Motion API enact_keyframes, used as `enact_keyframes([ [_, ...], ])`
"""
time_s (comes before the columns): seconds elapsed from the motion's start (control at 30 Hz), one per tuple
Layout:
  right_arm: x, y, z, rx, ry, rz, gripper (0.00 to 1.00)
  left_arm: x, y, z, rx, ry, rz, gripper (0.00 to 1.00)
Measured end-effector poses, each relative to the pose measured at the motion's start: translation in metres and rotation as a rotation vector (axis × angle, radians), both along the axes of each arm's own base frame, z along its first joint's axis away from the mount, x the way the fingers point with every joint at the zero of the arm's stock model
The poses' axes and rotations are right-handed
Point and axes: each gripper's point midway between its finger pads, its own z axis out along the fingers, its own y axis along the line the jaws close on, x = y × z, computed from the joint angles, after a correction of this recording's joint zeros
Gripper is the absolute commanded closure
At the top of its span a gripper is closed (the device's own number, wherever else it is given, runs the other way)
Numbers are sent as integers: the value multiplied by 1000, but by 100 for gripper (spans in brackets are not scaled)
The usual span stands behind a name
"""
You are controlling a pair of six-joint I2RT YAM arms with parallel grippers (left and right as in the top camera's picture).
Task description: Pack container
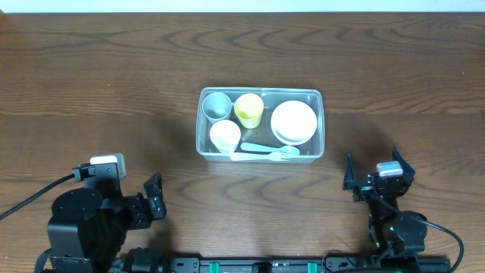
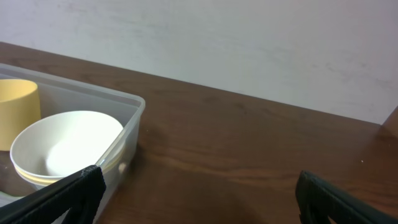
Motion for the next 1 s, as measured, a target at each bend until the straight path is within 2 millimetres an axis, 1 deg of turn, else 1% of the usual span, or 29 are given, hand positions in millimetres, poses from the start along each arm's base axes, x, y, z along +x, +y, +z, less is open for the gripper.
enact_keyframes([
  [0.13, 0, 0, 0, 0, 0, 0, 1, 0, 0, 0, 0, 2, 0, 2],
  [0.27, 0, 0, 0, 0, 0, 0, 1, -11, 4, -10, 4, 38, 18, 2],
  [0.37, 0, 0, 0, 0, -1, 0, 1, -13, 9, -18, 0, -12, 46, 2],
  [0.47, 0, 0, 0, 0, 0, 0, 1, 0, 11, -28, 7, -126, 52, 2],
  [0.67, 0, 0, 0, 0, 0, 1, 1, 39, 14, -67, 53, -328, 47, 2],
  [0.77, 0, 0, 0, 0, 0, 0, 1, 59, 16, -80, 69, -447, 51, 2],
  [0.83, 0, 0, 0, 0, 0, 1, 1, 68, 17, -87, 76, -523, 52, 2],
  [0.9, 0, 0, 0, 0, 0, 0, 1, 72, 17, -92, 85, -568, 50, 2],
  [1.0, 0, 0, 0, 0, 0, 0, 1, 76, 17, -94, 108, -630, 43, 2],
])
